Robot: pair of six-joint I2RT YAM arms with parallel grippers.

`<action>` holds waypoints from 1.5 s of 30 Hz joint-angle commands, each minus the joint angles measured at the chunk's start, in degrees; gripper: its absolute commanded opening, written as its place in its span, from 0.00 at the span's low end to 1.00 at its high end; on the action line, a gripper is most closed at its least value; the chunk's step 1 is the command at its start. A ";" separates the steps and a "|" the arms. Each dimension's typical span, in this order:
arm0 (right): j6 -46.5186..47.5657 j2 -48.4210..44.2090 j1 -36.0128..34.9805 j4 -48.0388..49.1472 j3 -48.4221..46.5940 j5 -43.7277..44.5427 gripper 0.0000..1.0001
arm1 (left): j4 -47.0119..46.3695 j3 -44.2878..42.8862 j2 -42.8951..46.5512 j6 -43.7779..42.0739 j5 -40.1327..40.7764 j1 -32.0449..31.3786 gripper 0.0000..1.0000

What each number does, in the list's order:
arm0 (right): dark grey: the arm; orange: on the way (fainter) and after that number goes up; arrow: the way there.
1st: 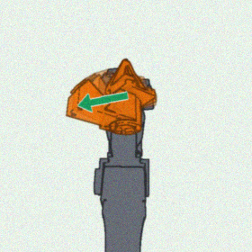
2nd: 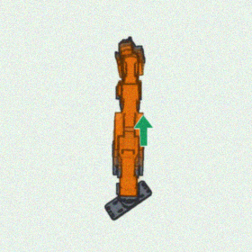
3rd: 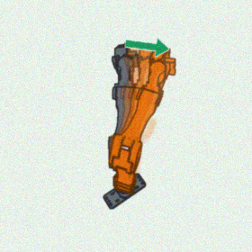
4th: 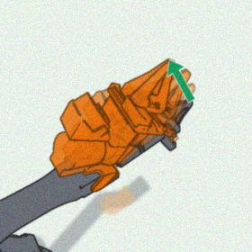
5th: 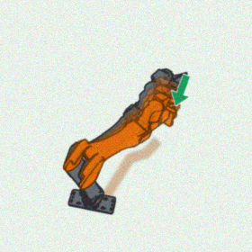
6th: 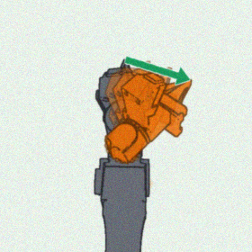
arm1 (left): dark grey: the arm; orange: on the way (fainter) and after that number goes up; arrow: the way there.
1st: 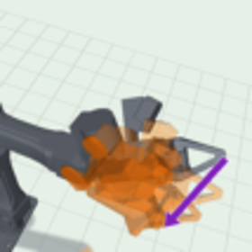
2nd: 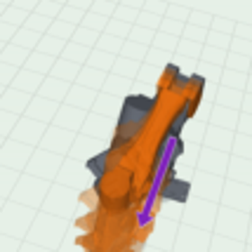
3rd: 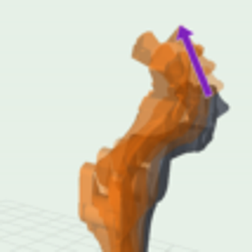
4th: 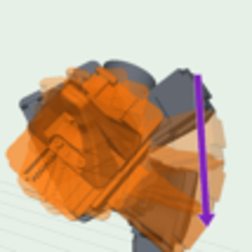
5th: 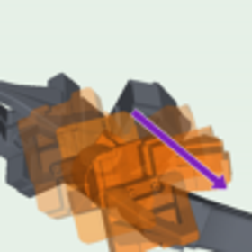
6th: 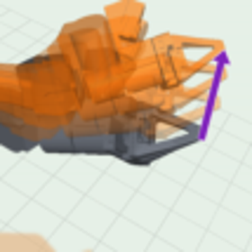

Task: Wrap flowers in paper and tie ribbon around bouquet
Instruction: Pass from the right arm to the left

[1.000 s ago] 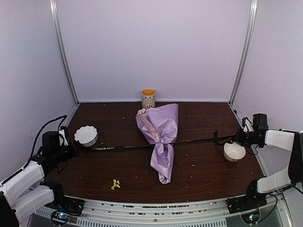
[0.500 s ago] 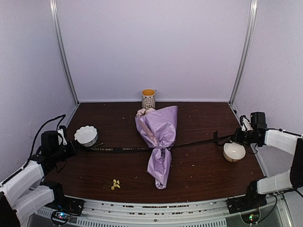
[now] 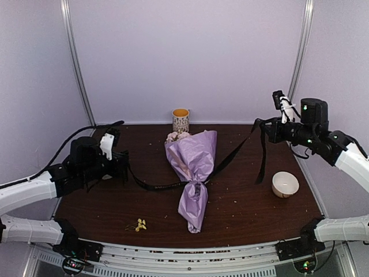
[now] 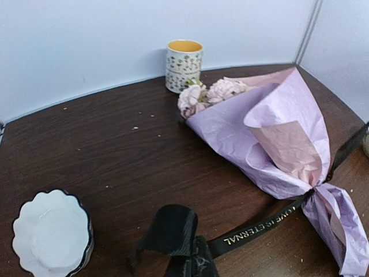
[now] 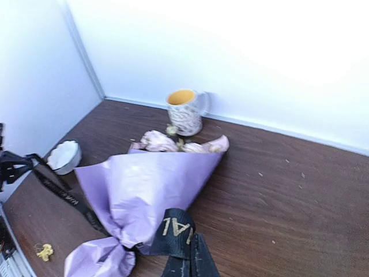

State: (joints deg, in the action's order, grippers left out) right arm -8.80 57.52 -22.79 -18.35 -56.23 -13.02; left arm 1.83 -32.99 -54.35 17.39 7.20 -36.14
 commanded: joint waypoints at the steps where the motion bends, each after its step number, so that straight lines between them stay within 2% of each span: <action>1: 3.33 -1.23 -8.51 -1.91 -4.90 -4.05 0.00 | -2.24 -4.20 -5.54 -10.37 -6.15 -3.92 0.03; 3: 3.59 -1.33 -11.40 -0.98 -5.73 -5.37 0.00 | -1.42 -5.39 -6.72 -12.42 -6.39 -5.17 0.08; 8: 3.33 -1.44 -14.25 0.60 -6.25 -7.27 0.00 | -1.35 -5.00 -5.11 -13.35 -6.95 -5.35 0.10; 10: 2.86 -1.43 -14.75 1.71 -5.82 -8.85 0.00 | 0.23 -5.29 -4.85 -13.76 -7.61 -5.35 0.16; 11: 2.75 -1.44 -15.01 2.37 -5.56 -9.43 0.00 | 2.31 -5.85 -5.07 -13.79 -7.37 -5.34 0.23; 14: 2.58 -0.94 -15.55 3.46 -5.81 -9.88 0.00 | 6.26 -7.59 -6.62 -13.22 -7.91 -5.34 0.52; 17: 2.58 -0.41 -15.94 3.81 -6.45 -10.80 0.00 | 6.71 -8.07 -6.25 -13.08 -10.36 -5.41 0.70; 18: 2.40 -0.39 -16.09 4.05 -6.58 -11.36 0.00 | 6.66 -8.04 -5.83 -13.51 -10.39 -5.43 0.72; 22: 1.90 -0.04 -17.30 5.16 -7.87 -12.08 0.00 | 4.81 -8.44 -4.30 -17.26 -11.48 -6.65 0.72; 25: 1.96 1.19 -19.77 5.95 -9.40 -12.57 0.00 | 1.50 -11.92 -6.47 -21.99 -15.54 -10.31 0.71; 32: 1.95 6.28 -24.68 7.35 -14.21 -13.31 0.00 | -7.13 -27.17 -24.26 -28.99 -29.48 -18.27 0.78; 38: 2.01 7.86 -26.64 7.70 -14.79 -13.49 0.00 | -5.24 -39.14 -36.05 -31.35 -29.76 -19.85 0.81; 40: 1.75 7.92 -26.82 7.91 -14.50 -13.54 0.00 | -5.62 -41.22 -37.98 -31.06 -30.40 -19.85 0.74; 43: 1.52 7.38 -26.81 8.62 -13.17 -13.65 0.00 | -6.93 -41.76 -38.96 -30.46 -30.94 -19.86 0.52; 45: 1.41 7.26 -26.83 9.25 -12.40 -13.53 0.00 | -8.83 -41.32 -39.06 -30.08 -32.11 -19.85 0.42</action>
State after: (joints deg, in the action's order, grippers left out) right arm -6.59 65.67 -49.17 -12.40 -69.14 -25.76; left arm -1.93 -72.77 -93.51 -12.38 -21.71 -56.10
